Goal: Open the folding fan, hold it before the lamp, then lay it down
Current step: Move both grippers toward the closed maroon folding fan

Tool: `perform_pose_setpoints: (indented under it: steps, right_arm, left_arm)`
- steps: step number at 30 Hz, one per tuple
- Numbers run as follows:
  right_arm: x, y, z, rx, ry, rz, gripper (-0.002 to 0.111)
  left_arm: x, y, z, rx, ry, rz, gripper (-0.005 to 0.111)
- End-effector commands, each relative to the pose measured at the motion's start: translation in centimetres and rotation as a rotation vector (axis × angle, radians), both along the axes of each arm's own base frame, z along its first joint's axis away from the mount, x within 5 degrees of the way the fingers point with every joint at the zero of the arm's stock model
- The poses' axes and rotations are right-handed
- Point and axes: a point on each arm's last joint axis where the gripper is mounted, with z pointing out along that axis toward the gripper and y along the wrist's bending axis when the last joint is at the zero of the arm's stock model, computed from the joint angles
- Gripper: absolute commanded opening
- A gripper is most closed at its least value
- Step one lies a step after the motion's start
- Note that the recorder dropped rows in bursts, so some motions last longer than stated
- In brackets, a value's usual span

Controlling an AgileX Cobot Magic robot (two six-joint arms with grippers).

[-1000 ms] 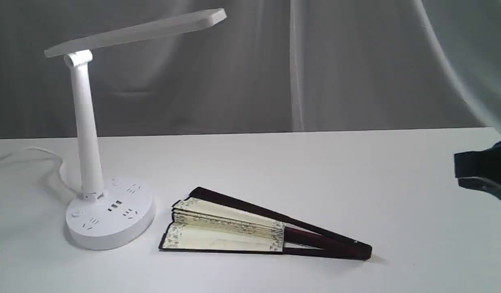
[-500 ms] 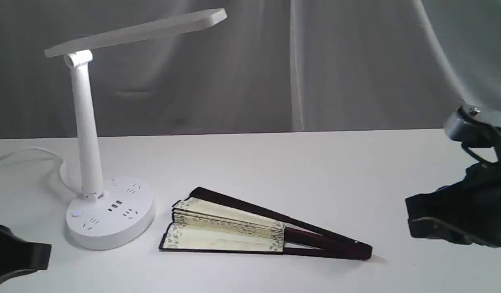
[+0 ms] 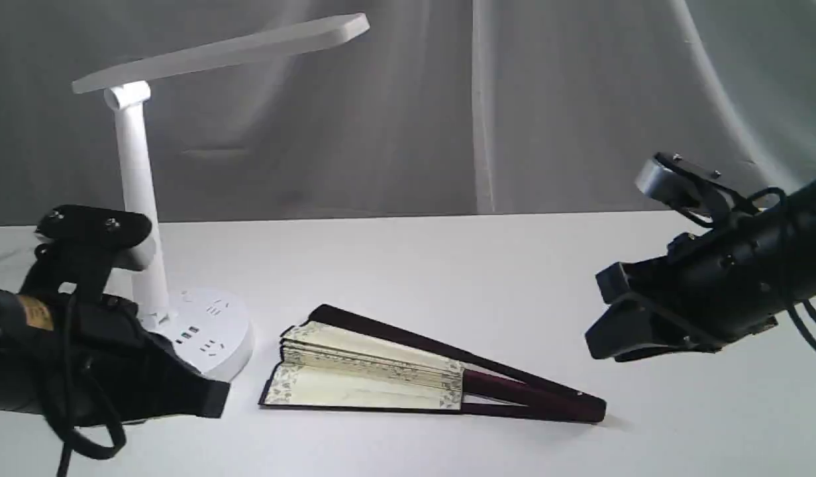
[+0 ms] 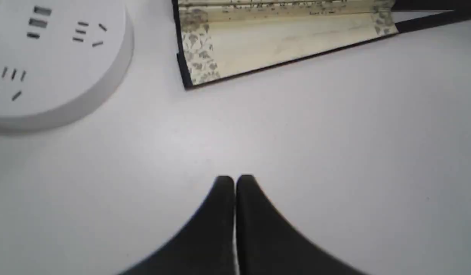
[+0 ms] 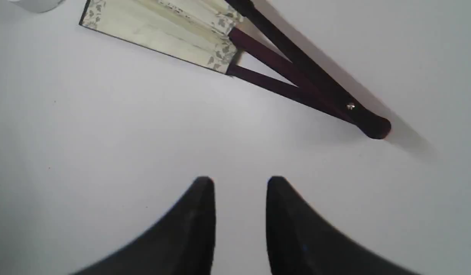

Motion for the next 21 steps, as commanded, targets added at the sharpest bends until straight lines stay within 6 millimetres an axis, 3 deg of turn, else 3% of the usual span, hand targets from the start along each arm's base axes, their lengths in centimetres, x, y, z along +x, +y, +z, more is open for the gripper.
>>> perform_pose_setpoints:
  steps: [1,12,21]
  right_arm:
    - [1.5,0.5,-0.2,0.029,0.033,0.049,0.025]
    - [5.1,1.1,-2.4,0.082,0.108,0.079,0.025]
    - [6.2,1.3,-3.6,0.061,-0.025,0.155,0.025]
  left_arm:
    - [1.1,-0.6,-0.2,0.014,-0.088,-0.036,0.000]
    - [2.6,-0.9,-1.2,0.003,-0.165,-0.008,0.000]
    - [2.7,-1.4,-3.9,-0.024,0.023,0.047,0.000]
